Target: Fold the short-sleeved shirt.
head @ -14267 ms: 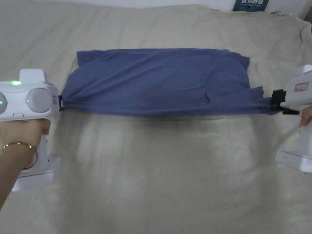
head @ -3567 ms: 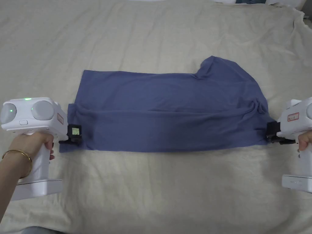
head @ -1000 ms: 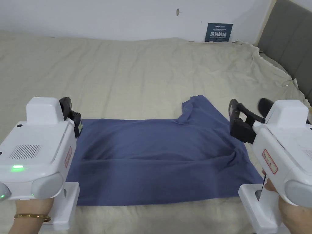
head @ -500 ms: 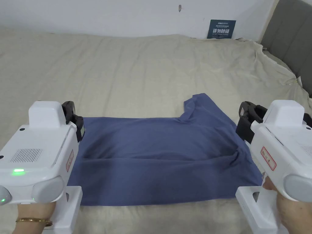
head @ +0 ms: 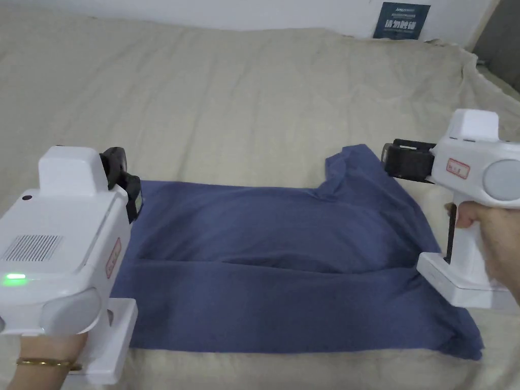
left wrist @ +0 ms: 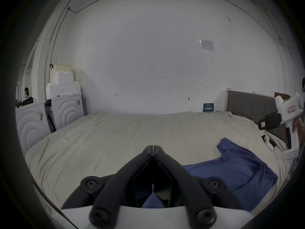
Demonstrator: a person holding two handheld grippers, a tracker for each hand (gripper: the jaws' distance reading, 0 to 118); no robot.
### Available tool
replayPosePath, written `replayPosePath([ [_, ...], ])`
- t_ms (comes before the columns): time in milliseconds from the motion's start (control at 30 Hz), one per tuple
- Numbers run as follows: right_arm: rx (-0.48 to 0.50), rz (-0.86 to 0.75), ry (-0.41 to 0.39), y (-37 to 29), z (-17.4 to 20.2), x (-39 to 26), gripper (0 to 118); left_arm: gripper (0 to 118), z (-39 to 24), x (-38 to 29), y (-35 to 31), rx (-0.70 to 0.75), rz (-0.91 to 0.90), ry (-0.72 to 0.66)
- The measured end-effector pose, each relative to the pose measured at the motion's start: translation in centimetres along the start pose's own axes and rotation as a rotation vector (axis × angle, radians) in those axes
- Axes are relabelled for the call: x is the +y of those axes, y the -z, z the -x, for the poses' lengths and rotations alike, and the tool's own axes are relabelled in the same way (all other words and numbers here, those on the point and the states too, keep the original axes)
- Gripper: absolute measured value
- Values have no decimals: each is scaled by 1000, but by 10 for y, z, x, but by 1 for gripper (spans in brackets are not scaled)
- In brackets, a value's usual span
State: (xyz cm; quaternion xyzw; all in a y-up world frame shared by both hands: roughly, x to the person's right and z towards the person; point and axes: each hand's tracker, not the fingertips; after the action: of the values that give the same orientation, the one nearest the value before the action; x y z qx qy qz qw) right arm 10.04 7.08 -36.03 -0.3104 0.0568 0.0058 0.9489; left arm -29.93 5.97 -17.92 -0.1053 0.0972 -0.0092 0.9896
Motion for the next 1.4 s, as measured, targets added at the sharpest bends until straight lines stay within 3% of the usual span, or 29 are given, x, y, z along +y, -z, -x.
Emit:
replayPosePath([
  [133, 19, 182, 104, 59, -14, 17, 117, 0, -2, -2, 18, 25, 4, -5],
  [400, -117, 471, 72, 156, -42, 9, 116, 0, -7, -8, 41, 21, 56, -54],
  [500, -170, 495, 87, 171, -49, 1, 100, 0, -7, -16, 44, 29, 81, -46],
  [633, -188, 517, 138, 183, -58, -11, 68, 0, -8, -25, 54, 25, 128, -35],
  [800, -176, 535, 111, 185, -60, -20, 4, 0, -5, -31, 67, 27, 172, -40],
  [867, -168, 531, 126, 182, -61, -17, 3, 0, -1, -30, 76, 35, 199, -60],
  [933, -160, 530, 101, 178, -60, -14, 3, 18, 8, -26, 92, 27, 298, -96],
  [1000, -165, 499, 77, 172, -60, -8, 3, 22, 20, -20, 110, 8, 378, -167],
  [1067, -156, 475, 74, 164, -60, -1, 3, 65, 35, -14, 129, -8, 422, -267],
  [1133, -141, 461, 68, 158, -60, 5, 3, 102, 47, -6, 151, 18, 479, -270],
  [1200, -137, 445, 50, 153, -58, 10, 3, 110, 65, -2, 179, 71, 543, -237],
  [1400, -135, 429, 23, 153, -56, 10, 3, 110, 83, -1, 247, 98, 736, -118],
])
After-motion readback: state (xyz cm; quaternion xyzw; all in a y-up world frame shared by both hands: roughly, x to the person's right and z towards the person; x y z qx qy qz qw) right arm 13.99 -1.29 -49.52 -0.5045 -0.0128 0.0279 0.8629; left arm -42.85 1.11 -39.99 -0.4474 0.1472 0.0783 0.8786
